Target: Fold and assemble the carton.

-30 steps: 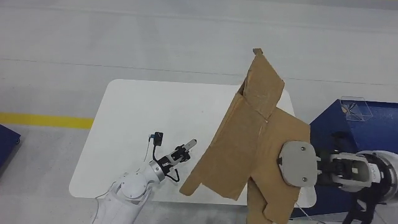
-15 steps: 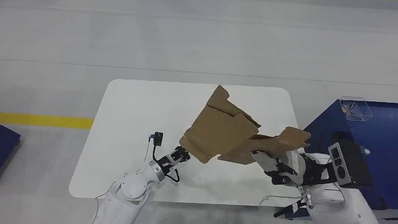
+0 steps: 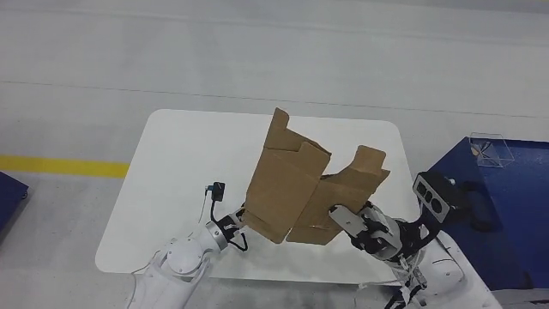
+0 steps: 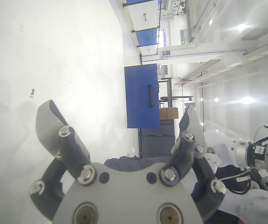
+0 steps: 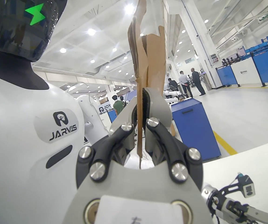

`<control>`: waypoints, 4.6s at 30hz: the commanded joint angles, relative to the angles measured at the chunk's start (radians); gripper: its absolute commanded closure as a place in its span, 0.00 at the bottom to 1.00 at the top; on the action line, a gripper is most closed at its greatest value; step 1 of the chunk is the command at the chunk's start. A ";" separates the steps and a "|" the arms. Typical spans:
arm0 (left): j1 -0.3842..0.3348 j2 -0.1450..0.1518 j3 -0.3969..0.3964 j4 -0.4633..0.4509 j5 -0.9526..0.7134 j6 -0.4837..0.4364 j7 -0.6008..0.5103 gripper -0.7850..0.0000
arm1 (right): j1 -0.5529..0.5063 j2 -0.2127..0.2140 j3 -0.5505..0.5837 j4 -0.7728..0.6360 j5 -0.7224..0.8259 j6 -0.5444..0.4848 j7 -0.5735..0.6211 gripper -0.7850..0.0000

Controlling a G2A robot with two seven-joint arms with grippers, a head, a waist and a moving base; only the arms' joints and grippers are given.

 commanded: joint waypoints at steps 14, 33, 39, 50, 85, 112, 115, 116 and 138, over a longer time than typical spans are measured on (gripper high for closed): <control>0.000 0.000 0.000 0.000 0.000 0.000 0.000 0.00 | -0.076 -0.006 -0.127 -0.068 2.022 0.743 0.459 1.00; 0.000 0.000 0.000 0.000 0.000 0.000 0.000 0.00 | -0.086 -0.045 -0.085 0.046 2.043 0.921 0.469 1.00; 0.001 0.003 -0.013 -0.018 0.025 -0.008 0.024 0.00 | -0.101 -0.031 0.078 0.143 1.331 0.558 0.599 1.00; 0.037 0.048 -0.203 -0.240 -0.244 0.025 -0.291 0.00 | -0.135 -0.035 0.069 0.332 0.917 0.476 0.622 1.00; 0.137 0.033 -0.144 -0.420 -0.471 -0.085 -0.170 1.00 | -0.044 -0.096 -0.023 0.483 0.518 0.005 0.416 0.00; 0.008 -0.069 0.095 -0.118 -0.899 -0.123 -0.288 1.00 | 0.029 -0.178 -0.115 0.594 0.042 -0.106 0.133 1.00; 0.007 -0.070 0.083 -0.111 -0.890 -0.124 -0.287 0.24 | 0.031 -0.180 -0.120 0.605 0.044 -0.106 0.130 1.00; 0.007 -0.070 0.079 -0.108 -0.879 -0.129 -0.282 0.00 | 0.033 -0.180 -0.123 0.606 0.050 -0.106 0.130 1.00; 0.069 -0.001 -0.227 -0.310 -0.563 0.008 -0.061 0.00 | -0.048 -0.123 -0.043 0.339 -0.100 0.128 0.483 1.00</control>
